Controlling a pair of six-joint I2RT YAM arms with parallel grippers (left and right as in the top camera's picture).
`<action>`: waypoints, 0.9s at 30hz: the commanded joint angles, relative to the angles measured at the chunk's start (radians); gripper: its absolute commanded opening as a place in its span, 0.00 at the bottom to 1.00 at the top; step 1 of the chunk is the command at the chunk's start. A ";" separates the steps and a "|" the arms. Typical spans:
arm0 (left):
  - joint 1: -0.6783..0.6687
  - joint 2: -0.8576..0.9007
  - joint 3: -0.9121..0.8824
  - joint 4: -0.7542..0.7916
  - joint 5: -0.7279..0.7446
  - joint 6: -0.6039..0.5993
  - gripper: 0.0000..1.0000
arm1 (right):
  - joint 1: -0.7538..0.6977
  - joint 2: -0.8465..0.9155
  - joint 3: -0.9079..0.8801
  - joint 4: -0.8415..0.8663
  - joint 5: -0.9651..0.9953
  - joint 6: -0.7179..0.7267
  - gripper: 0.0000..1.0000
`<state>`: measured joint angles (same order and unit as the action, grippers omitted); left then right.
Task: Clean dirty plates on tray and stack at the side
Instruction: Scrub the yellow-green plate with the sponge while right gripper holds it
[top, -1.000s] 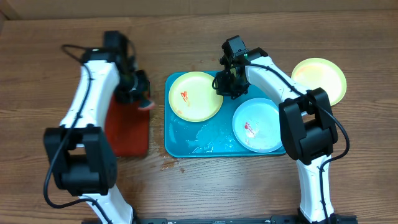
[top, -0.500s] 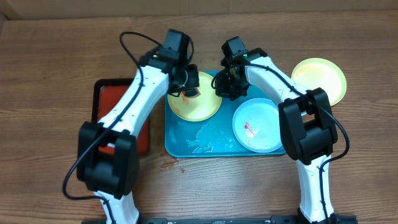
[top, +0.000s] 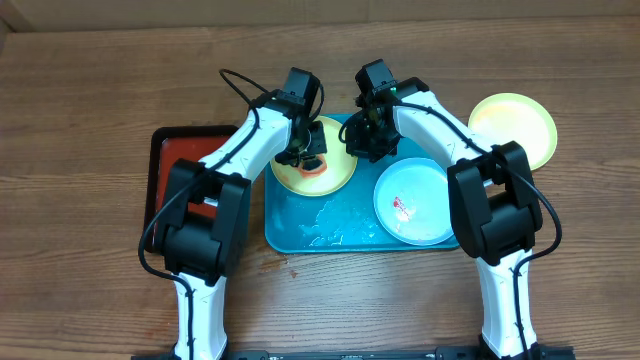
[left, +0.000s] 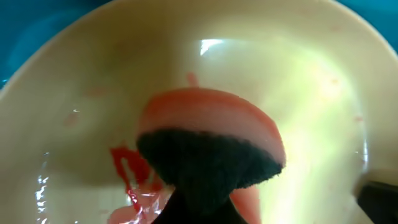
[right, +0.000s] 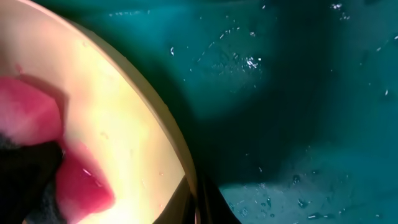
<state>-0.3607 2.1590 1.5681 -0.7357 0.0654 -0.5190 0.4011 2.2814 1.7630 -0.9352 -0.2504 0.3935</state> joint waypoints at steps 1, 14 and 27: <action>0.003 0.031 0.003 -0.061 -0.220 -0.009 0.04 | -0.008 0.000 -0.014 -0.018 0.126 0.039 0.04; 0.046 0.031 0.258 -0.238 -0.013 0.069 0.05 | -0.008 0.001 -0.016 -0.013 0.138 0.052 0.04; 0.014 0.144 0.245 -0.171 0.185 0.070 0.04 | -0.008 0.002 -0.023 0.002 0.142 0.052 0.04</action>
<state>-0.3470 2.2429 1.8111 -0.9180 0.2169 -0.4679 0.4080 2.2768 1.7630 -0.9409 -0.2169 0.4187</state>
